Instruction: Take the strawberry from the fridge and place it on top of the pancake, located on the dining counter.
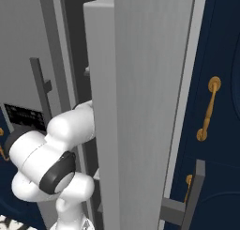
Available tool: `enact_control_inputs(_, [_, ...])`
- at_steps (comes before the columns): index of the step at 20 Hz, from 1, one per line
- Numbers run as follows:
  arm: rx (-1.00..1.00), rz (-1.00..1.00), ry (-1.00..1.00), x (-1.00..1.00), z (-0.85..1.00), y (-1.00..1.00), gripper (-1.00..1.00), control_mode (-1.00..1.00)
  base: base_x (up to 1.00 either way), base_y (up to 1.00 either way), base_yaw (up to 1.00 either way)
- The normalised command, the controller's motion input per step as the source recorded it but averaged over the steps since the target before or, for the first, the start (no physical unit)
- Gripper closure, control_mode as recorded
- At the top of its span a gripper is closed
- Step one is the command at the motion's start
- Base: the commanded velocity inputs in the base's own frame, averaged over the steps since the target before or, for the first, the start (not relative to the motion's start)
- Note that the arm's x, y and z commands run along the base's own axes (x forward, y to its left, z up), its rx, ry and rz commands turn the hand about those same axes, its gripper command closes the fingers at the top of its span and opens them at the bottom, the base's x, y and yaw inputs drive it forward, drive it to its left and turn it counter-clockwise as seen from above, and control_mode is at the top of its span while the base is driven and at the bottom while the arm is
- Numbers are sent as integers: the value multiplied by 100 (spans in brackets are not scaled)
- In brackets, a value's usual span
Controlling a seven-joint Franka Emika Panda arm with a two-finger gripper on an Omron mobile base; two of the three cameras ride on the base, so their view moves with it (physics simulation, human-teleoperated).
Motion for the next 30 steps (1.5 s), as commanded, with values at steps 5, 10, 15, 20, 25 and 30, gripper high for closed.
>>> enact_control_inputs(5, [0, 0, 0, 0, -28, 10, -100, -100, 0, 0, 0])
enact_control_inputs(10, [0, 0, -4, 9, -26, 20, 100, -100, 0, 0, 0])
enact_control_inputs(15, [0, 1, -5, 0, -34, 18, 100, -100, 0, 0, 0])
enact_control_inputs(20, [0, 0, -9, -53, -8, 45, 100, -100, 0, 0, 0])
enact_control_inputs(25, [-4, -6, 0, -90, 69, 34, 100, -100, 0, 0, 0])
enact_control_inputs(30, [-3, -9, 12, -81, 97, 23, 100, -100, 0, 0, 0])
